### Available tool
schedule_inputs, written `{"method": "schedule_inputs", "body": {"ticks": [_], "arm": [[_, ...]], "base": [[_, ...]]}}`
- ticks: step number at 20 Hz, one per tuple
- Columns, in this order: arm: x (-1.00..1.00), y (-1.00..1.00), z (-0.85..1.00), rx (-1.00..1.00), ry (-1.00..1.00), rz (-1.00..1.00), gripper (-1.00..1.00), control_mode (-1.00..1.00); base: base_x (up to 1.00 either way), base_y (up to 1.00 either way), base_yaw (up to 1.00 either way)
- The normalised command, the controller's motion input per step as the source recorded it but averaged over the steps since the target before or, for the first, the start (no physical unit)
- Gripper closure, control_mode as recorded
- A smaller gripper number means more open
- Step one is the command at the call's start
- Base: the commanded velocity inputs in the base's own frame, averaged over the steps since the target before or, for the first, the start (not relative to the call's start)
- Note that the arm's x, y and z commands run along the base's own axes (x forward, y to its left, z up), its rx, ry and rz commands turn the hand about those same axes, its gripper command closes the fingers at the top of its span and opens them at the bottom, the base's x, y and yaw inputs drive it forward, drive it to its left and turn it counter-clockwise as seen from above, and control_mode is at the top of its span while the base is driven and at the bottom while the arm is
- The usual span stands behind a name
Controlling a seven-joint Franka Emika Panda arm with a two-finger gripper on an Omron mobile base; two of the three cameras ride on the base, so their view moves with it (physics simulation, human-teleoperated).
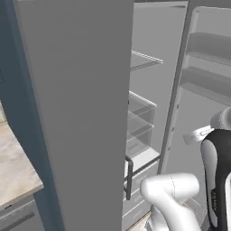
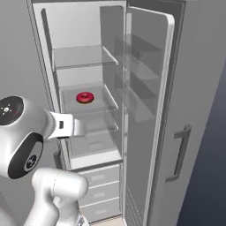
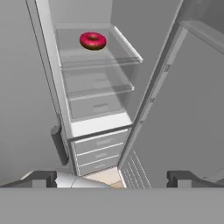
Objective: Take the cake and donut from the fridge and place them on the empty tray on the dining counter.
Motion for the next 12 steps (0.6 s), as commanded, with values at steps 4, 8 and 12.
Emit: {"method": "schedule_inputs", "body": {"ticks": [4,8,12], "arm": [[0.00,0.00,0.00,0.00,0.00,0.00,-1.00,1.00],[0.00,0.00,0.00,0.00,0.00,0.00,-1.00,1.00],[0.00,0.00,0.00,0.00,0.00,0.00,-1.00,1.00]], "base": [[0.92,0.03,0.15],[0.66,-0.22,0.21],[0.64,-0.28,0.25]]}}
